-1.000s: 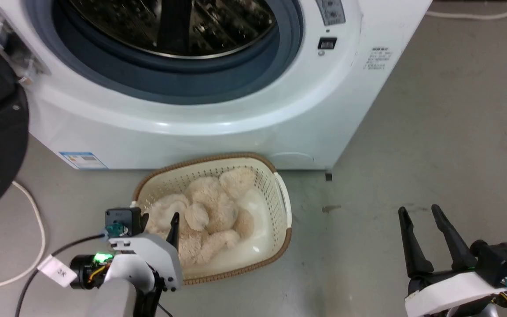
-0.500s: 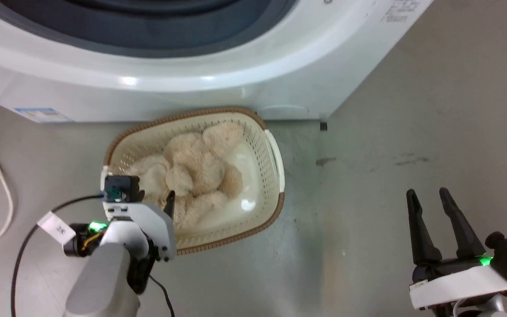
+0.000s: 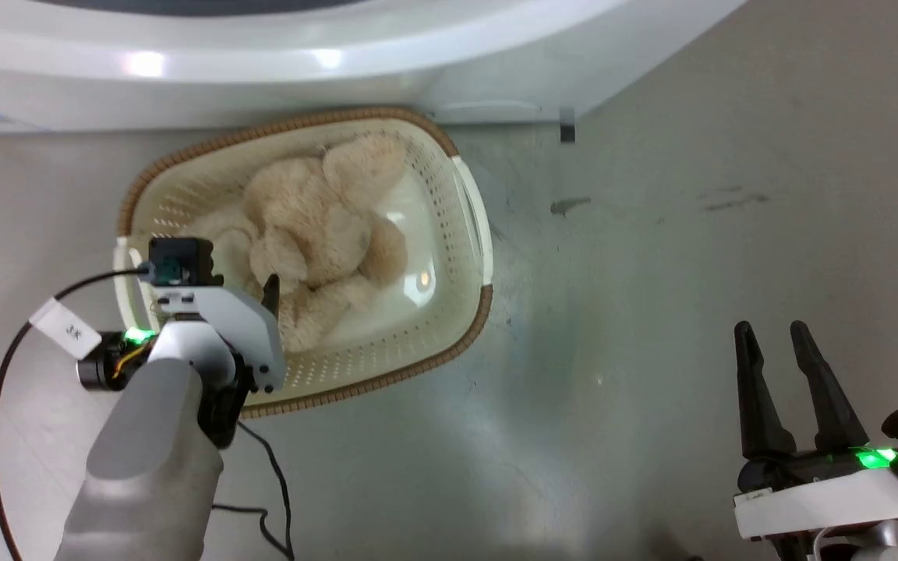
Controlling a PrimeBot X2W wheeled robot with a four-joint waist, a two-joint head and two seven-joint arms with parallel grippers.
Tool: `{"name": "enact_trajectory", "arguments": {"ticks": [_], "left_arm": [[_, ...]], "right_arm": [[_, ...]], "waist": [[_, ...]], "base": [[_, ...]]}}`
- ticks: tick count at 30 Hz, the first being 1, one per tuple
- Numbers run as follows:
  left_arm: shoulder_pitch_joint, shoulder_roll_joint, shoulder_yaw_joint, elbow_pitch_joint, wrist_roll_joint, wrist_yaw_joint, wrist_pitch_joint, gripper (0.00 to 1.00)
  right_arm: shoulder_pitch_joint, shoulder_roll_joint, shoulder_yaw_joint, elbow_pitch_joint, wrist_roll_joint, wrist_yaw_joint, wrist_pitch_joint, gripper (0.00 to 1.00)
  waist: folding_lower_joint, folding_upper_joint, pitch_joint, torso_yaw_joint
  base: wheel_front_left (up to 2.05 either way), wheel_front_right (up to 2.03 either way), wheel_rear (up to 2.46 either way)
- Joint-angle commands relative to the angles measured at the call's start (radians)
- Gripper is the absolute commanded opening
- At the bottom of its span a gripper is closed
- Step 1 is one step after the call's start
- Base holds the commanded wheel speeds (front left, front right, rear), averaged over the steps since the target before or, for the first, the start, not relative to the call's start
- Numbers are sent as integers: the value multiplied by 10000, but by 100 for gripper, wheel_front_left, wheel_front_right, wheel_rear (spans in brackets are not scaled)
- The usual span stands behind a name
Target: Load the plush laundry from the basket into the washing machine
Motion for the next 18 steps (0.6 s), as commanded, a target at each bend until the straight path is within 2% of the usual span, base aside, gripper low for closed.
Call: {"name": "enact_trajectory", "arguments": {"ticks": [1,18], "left_arm": [[-373,41,-65,268,-169,49,11,100],[-2188,439,-267,1885,-932,453,-284,100]], "right_arm": [[-178,-3,3,-38,167,6,-99,100],[-265,-4,331,-16,1134,7,-452,100]], "waist": [[-2,-1,380,-131],[-2,-1,1944,-710]], "base": [[0,0,0],[0,0,0]]}}
